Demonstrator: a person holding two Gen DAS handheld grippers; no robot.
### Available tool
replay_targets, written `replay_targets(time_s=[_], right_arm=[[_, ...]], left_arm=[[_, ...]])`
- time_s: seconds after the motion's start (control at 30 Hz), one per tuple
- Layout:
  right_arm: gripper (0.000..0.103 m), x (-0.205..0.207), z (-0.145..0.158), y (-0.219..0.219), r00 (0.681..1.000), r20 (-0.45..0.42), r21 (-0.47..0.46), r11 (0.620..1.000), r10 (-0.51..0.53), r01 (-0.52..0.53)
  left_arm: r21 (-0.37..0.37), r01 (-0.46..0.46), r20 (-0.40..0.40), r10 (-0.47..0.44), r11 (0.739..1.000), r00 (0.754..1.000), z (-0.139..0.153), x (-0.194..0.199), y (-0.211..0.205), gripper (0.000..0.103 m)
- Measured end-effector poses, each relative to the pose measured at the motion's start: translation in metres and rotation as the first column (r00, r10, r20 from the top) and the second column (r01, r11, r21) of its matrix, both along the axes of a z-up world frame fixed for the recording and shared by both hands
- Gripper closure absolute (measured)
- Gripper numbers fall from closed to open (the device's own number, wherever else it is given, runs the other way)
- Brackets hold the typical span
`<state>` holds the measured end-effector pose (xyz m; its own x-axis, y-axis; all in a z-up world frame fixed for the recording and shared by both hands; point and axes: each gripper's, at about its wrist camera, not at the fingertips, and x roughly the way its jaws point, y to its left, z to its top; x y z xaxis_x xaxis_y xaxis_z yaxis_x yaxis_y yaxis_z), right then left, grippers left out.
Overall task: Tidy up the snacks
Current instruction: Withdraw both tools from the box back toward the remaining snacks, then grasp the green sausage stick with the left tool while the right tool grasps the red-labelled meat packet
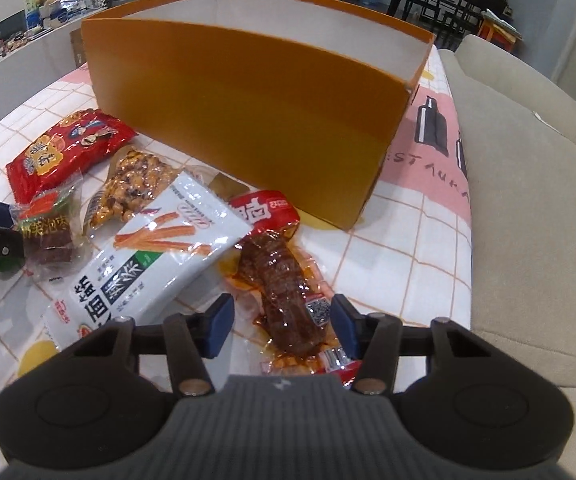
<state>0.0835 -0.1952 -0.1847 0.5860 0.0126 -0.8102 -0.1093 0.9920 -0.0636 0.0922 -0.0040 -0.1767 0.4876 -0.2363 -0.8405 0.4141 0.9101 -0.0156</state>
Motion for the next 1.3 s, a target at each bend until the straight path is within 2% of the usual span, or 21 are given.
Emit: replay_targets(time_s=[0.03, 0.1, 0.27, 0.3, 0.43, 0.57, 0.87, 1.03, 1.13, 1.3], right_arm=[[0.053, 0.0, 0.0, -0.001, 1.0, 0.001, 0.0, 1.0, -0.005, 0.005], [0.057, -0.001, 0.0, 0.0, 1.0, 0.009, -0.01, 1.0, -0.01, 0.01], [0.063, -0.003, 0.0, 0.01, 1.0, 0.016, -0.059, 0.998, -0.003, 0.004], [0.072, -0.004, 0.001, 0.013, 1.0, 0.016, -0.071, 0.997, -0.002, 0.003], [0.072, -0.007, 0.003, 0.019, 1.0, -0.005, -0.093, 0.996, -0.008, 0.007], [0.077, -0.013, 0.008, 0.02, 0.998, -0.013, -0.085, 0.995, -0.057, 0.056], [0.082, -0.028, 0.029, 0.013, 0.979, -0.067, 0.043, 0.98, -0.192, 0.195], [0.082, -0.04, 0.036, 0.017, 0.956, -0.148, 0.126, 0.954, -0.254, 0.273], [0.08, -0.048, 0.037, 0.024, 0.954, -0.182, 0.201, 0.94, -0.24, 0.275], [0.07, -0.055, 0.028, 0.031, 0.966, -0.204, 0.279, 0.937, -0.157, 0.211]], left_arm=[[0.003, 0.003, 0.002, -0.003, 1.0, 1.0, 0.0, -0.001, -0.001, 0.066], [0.008, 0.011, 0.005, -0.011, 1.0, 1.0, 0.0, -0.004, -0.003, 0.078], [0.016, 0.001, 0.002, -0.001, 1.0, 1.0, 0.002, -0.008, -0.007, 0.079], [0.011, -0.006, -0.004, 0.006, 1.0, 1.0, 0.002, -0.008, -0.007, 0.079], [-0.008, -0.029, -0.03, 0.028, 1.0, 0.999, 0.005, -0.013, -0.004, 0.079], [-0.026, -0.041, -0.039, 0.04, 0.999, 0.998, 0.013, -0.022, -0.001, 0.079], [-0.082, -0.084, -0.065, 0.079, 0.993, 0.995, 0.032, -0.036, 0.008, 0.079], [-0.085, -0.11, -0.104, 0.101, 0.99, 0.989, 0.034, -0.044, 0.013, 0.079], [-0.079, -0.11, -0.123, 0.1, 0.991, 0.987, 0.031, -0.048, 0.014, 0.079], [-0.073, -0.114, -0.136, 0.103, 0.991, 0.985, 0.025, -0.051, 0.019, 0.079]])
